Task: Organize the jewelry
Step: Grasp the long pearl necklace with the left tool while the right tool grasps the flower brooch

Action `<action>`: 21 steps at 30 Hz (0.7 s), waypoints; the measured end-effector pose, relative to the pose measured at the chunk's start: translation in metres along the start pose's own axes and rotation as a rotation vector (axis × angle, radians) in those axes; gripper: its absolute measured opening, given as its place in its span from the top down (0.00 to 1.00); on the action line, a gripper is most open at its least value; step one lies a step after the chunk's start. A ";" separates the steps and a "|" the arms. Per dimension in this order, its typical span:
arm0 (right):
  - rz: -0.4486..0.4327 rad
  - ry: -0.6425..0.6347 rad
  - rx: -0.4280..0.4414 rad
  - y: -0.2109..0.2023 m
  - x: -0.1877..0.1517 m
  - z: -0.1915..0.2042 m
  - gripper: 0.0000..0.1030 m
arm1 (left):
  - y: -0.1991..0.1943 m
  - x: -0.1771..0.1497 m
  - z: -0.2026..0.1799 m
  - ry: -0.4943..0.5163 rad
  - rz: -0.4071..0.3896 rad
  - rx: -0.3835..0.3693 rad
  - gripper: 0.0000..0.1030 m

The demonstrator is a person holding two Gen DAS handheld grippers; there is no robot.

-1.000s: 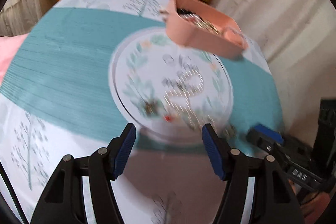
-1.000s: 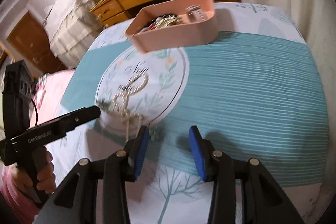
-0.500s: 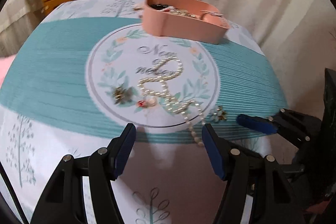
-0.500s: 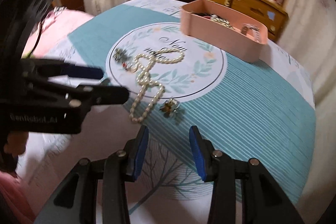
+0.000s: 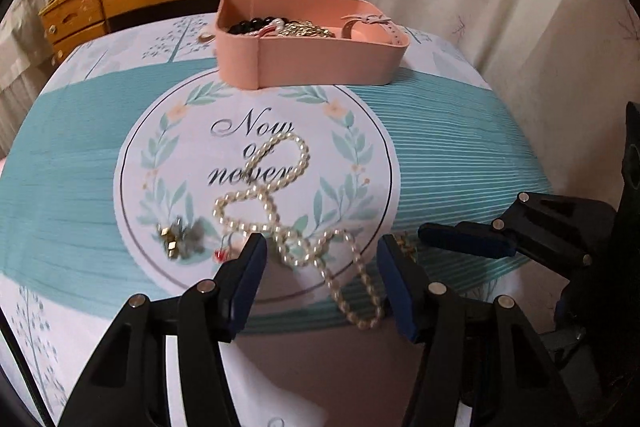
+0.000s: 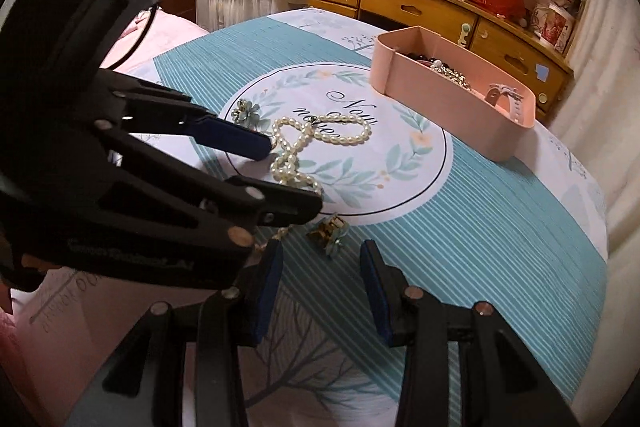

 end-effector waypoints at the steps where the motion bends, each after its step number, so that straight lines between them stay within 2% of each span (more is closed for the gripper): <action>1: -0.002 0.006 0.012 0.001 0.000 -0.001 0.61 | 0.001 0.001 0.000 0.013 0.004 0.006 0.46; 5: -0.010 0.023 0.022 0.003 0.001 -0.006 0.61 | 0.004 -0.001 -0.003 0.077 0.009 0.053 0.49; 7: -0.015 0.028 0.024 0.005 0.003 -0.008 0.62 | 0.004 -0.002 -0.002 0.096 0.004 0.089 0.64; 9: -0.025 0.027 0.024 0.006 0.003 -0.009 0.65 | 0.002 -0.002 0.002 0.092 -0.003 0.101 0.73; 12: -0.033 0.053 0.036 0.009 0.006 -0.013 0.77 | -0.002 -0.001 0.011 0.058 -0.021 0.113 0.88; 14: -0.031 0.066 0.051 0.010 0.008 -0.015 0.77 | -0.004 -0.002 0.015 0.039 -0.035 0.113 0.93; 21: -0.026 0.065 0.054 0.011 0.010 -0.015 0.77 | -0.006 -0.002 0.017 -0.023 -0.053 0.068 0.94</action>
Point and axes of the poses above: each gripper's, at about its wrist camera, not at the fingertips, and y roughly the way its jaws point, z to its left, x to its top, the point moved 7 cm from there along y, roughly the way its jaws point, and after that the axes turned 14 degrees about -x, right-handed, at the moved point
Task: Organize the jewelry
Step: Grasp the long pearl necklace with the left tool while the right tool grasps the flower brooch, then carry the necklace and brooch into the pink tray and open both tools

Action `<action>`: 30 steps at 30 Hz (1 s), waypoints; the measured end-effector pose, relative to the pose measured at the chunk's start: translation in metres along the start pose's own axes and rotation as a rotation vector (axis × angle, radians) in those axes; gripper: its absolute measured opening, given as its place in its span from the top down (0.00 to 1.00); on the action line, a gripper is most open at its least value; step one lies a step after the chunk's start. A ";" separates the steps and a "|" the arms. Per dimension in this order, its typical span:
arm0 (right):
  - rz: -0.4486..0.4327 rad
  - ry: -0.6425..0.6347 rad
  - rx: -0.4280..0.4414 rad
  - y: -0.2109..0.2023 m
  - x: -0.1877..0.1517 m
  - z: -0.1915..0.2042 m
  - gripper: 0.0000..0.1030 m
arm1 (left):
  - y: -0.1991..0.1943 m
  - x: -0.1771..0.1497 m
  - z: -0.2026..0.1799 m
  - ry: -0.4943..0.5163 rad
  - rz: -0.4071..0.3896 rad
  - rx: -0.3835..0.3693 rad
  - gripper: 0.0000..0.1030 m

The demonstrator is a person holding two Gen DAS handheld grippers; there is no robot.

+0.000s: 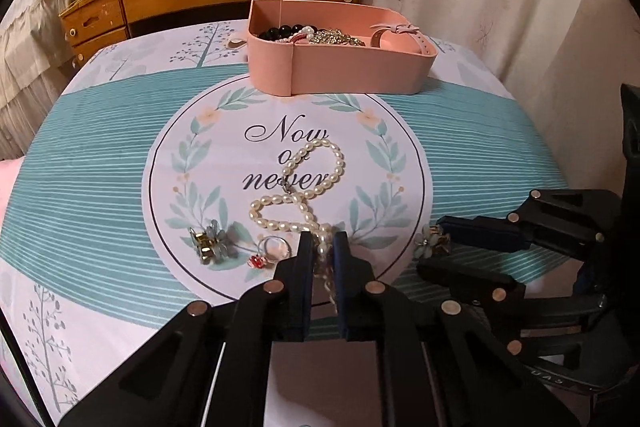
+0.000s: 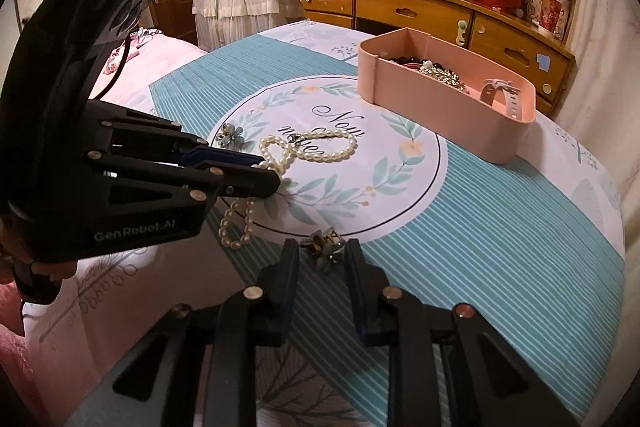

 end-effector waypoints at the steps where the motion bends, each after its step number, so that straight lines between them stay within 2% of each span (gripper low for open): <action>1: 0.006 -0.001 -0.001 0.001 0.000 0.000 0.77 | -0.001 0.000 -0.001 0.001 -0.005 -0.003 0.97; 9: 0.013 0.063 0.019 0.000 0.005 -0.001 0.77 | -0.017 0.002 -0.011 -0.018 -0.011 -0.048 0.97; 12: 0.021 0.104 0.013 -0.001 0.008 -0.004 0.77 | -0.031 0.012 -0.016 -0.023 -0.028 -0.078 0.97; 17: 0.004 0.152 -0.013 -0.008 0.019 -0.009 0.77 | -0.057 0.040 -0.028 0.046 -0.030 -0.065 0.97; 23: -0.047 0.173 -0.044 -0.021 0.046 -0.019 0.77 | -0.083 0.075 -0.037 0.072 -0.031 -0.135 0.97; 30: -0.136 0.184 -0.103 -0.038 0.090 -0.042 0.77 | -0.109 0.128 -0.027 0.131 -0.102 -0.101 0.97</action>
Point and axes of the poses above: each gripper's, at about its wrist camera, not at the fingertips, and y roughly the way its jaws point, z to its left, x to its top, the point moved 7 cm from there along y, roughly the way its jaws point, and after that the axes turned 14 degrees about -x, right-handed, at the moved point
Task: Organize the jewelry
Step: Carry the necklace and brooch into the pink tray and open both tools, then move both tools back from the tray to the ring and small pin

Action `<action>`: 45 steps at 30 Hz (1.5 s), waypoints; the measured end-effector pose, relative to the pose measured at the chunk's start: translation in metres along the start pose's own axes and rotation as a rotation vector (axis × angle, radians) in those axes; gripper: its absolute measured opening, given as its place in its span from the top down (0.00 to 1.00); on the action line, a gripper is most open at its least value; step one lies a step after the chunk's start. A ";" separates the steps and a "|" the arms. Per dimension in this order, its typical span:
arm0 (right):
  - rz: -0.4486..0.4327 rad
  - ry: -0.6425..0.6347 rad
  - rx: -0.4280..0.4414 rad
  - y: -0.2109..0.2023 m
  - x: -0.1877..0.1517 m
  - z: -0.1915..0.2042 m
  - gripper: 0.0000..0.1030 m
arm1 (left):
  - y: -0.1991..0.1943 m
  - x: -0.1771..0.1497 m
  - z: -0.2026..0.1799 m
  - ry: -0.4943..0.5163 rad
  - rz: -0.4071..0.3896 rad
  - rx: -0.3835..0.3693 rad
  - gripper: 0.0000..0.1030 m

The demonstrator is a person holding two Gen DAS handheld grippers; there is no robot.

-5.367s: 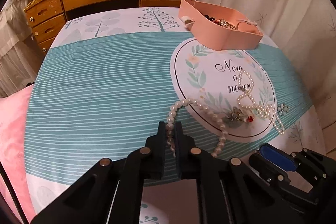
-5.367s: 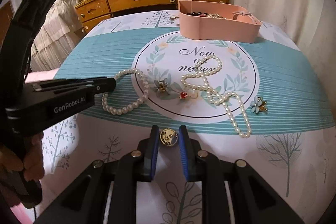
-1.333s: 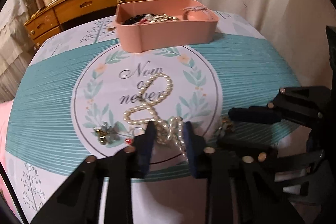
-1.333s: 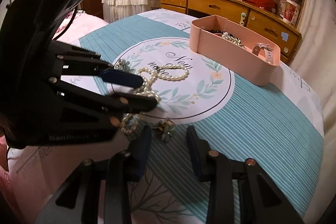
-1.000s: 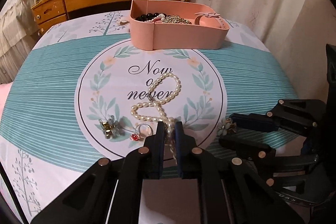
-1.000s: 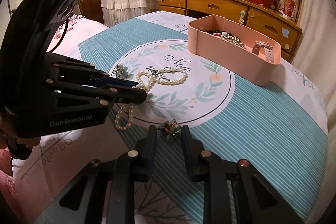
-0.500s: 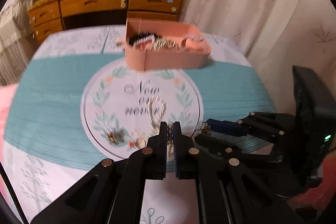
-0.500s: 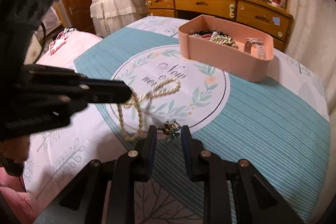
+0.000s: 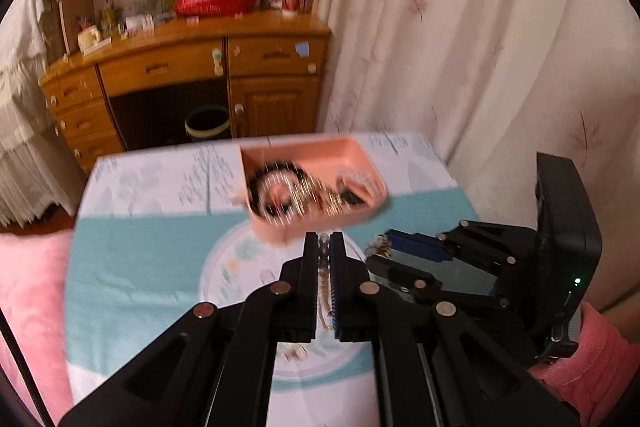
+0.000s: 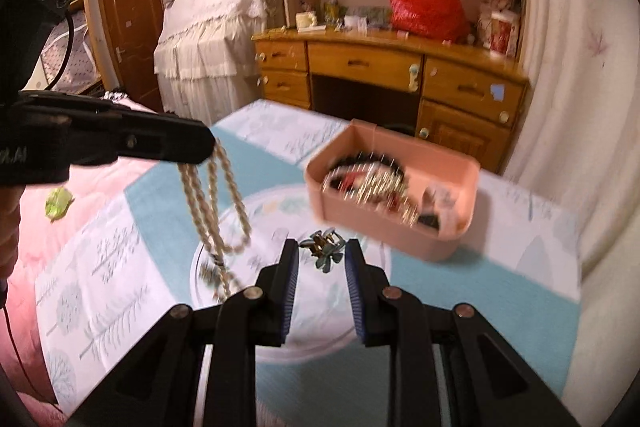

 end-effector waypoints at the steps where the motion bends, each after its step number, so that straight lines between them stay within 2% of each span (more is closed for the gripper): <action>1: -0.014 0.005 -0.007 0.000 0.008 -0.003 0.77 | -0.001 0.008 0.004 0.008 -0.008 0.004 0.97; 4: -0.034 0.037 -0.022 0.003 0.024 -0.012 0.77 | 0.001 0.029 0.013 0.007 -0.023 0.005 0.97; 8: -0.040 0.133 -0.006 0.008 0.045 -0.023 0.77 | 0.010 0.054 0.020 -0.036 -0.049 -0.052 0.97; 12: -0.057 0.207 -0.032 0.017 0.060 -0.034 0.77 | 0.025 0.075 0.024 -0.040 -0.086 -0.076 0.97; 16: -0.042 0.300 -0.031 0.034 0.059 -0.045 0.77 | 0.045 0.085 0.028 -0.073 -0.120 -0.108 0.97; 18: -0.022 0.328 -0.038 0.043 0.054 -0.048 0.77 | 0.055 0.084 0.031 -0.071 -0.126 -0.085 0.97; 20: 0.020 0.345 -0.081 0.053 0.047 -0.053 0.77 | 0.065 0.081 0.036 -0.076 -0.117 -0.076 0.97; 21: 0.030 0.354 -0.090 0.056 0.045 -0.055 0.77 | 0.068 0.080 0.039 -0.083 -0.118 -0.067 0.93; 22: 0.046 0.373 -0.081 0.060 0.043 -0.058 0.76 | 0.072 0.078 0.042 -0.095 -0.112 -0.063 0.75; 23: 0.060 0.396 -0.063 0.064 0.040 -0.060 0.74 | 0.075 0.077 0.045 -0.108 -0.101 -0.062 0.61; 24: 0.070 0.417 -0.054 0.066 0.038 -0.061 0.64 | 0.077 0.075 0.048 -0.121 -0.089 -0.060 0.33; 25: 0.078 0.439 -0.046 0.068 0.035 -0.063 0.51 | 0.078 0.074 0.050 -0.124 -0.085 -0.060 0.25; 27: 0.073 0.470 -0.048 0.069 0.031 -0.067 0.43 | 0.077 0.075 0.050 -0.106 -0.086 -0.066 0.24; 28: 0.068 0.479 -0.050 0.068 0.030 -0.068 0.42 | 0.076 0.075 0.049 -0.084 -0.082 -0.054 0.22; 31: 0.061 0.529 -0.040 0.064 0.025 -0.073 0.38 | 0.072 0.072 0.050 -0.036 -0.066 0.031 0.14; 34: 0.058 0.594 -0.011 0.060 0.018 -0.077 0.26 | 0.068 0.063 0.053 -0.011 -0.031 0.132 0.13; 39: 0.076 0.647 -0.010 0.046 0.001 -0.078 0.21 | 0.061 0.031 0.064 -0.030 0.036 0.233 0.13; 42: 0.118 0.647 -0.020 0.041 -0.015 -0.073 0.20 | 0.057 0.004 0.077 -0.074 0.088 0.261 0.13; 45: 0.176 0.620 -0.033 0.038 -0.034 -0.062 0.20 | 0.057 -0.027 0.089 -0.117 0.159 0.235 0.13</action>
Point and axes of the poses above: each gripper's, at about its wrist camera, not at the fingertips, and y roughly the way its jaws point, z to its left, x to its top, the point moved 7 cm from there along y, roughly the way its jaws point, and after that the axes turned 14 degrees about -x, right-handed, at the moved point
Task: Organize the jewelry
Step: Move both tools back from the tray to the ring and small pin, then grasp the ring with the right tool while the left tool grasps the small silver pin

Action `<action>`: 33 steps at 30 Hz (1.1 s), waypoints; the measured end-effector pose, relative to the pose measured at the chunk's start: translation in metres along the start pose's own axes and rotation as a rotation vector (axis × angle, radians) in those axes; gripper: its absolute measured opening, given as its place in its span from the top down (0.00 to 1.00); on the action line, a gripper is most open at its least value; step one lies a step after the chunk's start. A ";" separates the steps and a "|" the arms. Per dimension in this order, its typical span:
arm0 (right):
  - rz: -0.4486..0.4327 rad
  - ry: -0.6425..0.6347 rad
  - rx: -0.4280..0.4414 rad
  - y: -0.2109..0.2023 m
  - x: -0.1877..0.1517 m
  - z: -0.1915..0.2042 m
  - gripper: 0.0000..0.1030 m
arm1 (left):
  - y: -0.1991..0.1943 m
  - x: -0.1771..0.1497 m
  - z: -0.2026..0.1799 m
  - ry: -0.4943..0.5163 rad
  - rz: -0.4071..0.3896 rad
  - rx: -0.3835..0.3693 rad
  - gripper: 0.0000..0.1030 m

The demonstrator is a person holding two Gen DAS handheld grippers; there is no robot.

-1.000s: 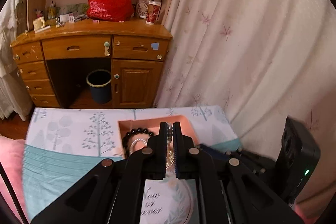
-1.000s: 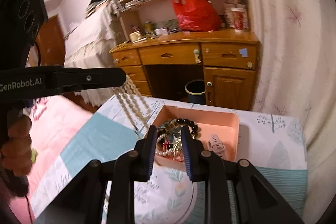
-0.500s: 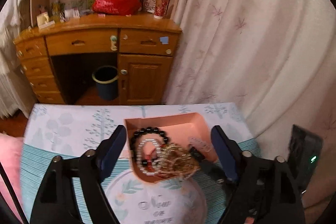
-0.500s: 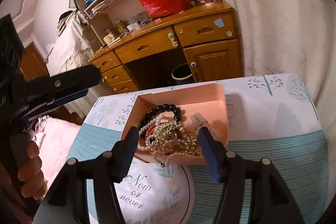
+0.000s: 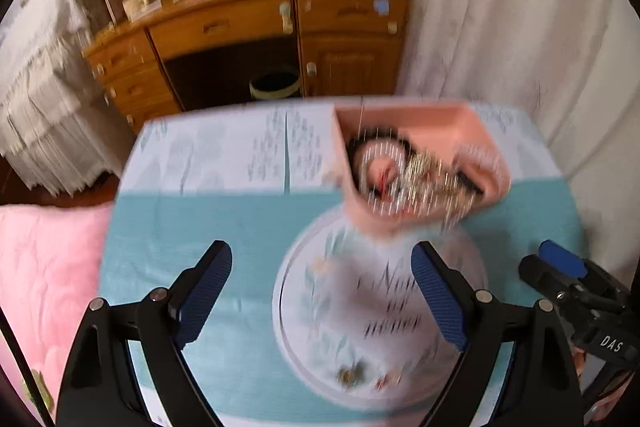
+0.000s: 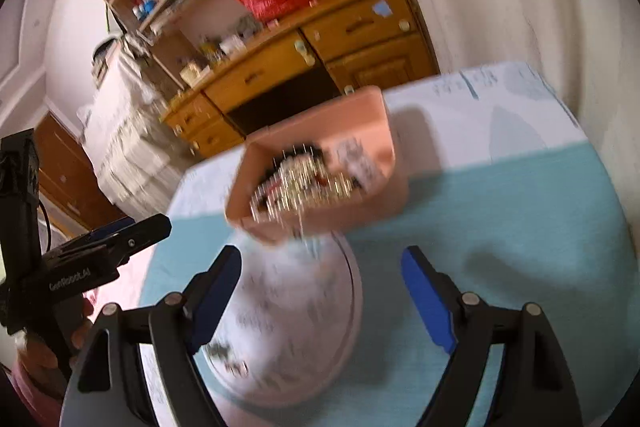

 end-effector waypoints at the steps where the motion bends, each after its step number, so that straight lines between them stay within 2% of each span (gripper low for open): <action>1: 0.011 -0.006 -0.013 -0.001 -0.010 0.000 0.20 | 0.001 -0.007 0.003 -0.003 0.011 -0.009 0.13; 4: 0.019 -0.015 -0.055 -0.007 -0.036 0.003 0.20 | 0.007 -0.034 0.010 0.013 0.063 -0.031 0.13; 7: 0.007 -0.017 -0.070 -0.016 -0.068 0.013 0.20 | 0.015 -0.059 0.010 0.071 0.155 -0.042 0.13; 11: -0.020 -0.033 -0.077 -0.027 -0.104 0.038 0.20 | 0.017 -0.081 0.003 0.179 0.191 -0.081 0.13; 16: -0.049 -0.160 -0.158 -0.027 -0.124 0.069 0.20 | 0.019 -0.092 0.000 0.317 0.207 -0.085 0.13; 19: -0.088 -0.253 -0.250 -0.026 -0.129 0.083 0.20 | 0.025 -0.093 0.004 0.360 0.223 -0.087 0.13; 23: -0.114 -0.335 -0.322 -0.022 -0.135 0.094 0.20 | 0.033 -0.095 0.007 0.371 0.236 -0.153 0.13; 27: -0.104 -0.381 -0.381 -0.014 -0.140 0.103 0.20 | 0.037 -0.098 0.007 0.358 0.243 -0.220 0.13; 29: -0.098 -0.392 -0.405 -0.009 -0.142 0.107 0.20 | 0.040 -0.098 0.005 0.358 0.248 -0.255 0.17; 31: -0.098 -0.395 -0.415 -0.005 -0.143 0.112 0.20 | 0.042 -0.099 0.003 0.361 0.249 -0.265 0.32; 32: -0.097 -0.396 -0.418 -0.003 -0.143 0.114 0.20 | 0.043 -0.099 0.002 0.364 0.247 -0.260 0.33; 33: -0.097 -0.396 -0.421 -0.002 -0.144 0.116 0.20 | 0.042 -0.099 0.001 0.375 0.239 -0.260 0.38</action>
Point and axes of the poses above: each gripper's, at about its wrist camera, not at the fingertips, and y roughly the way its jaws point, z to its left, x to its top, the point moved 7 cm from there along y, roughly the way its jaws point, and after that the axes turned 14 degrees about -x, right-handed, at the moved point
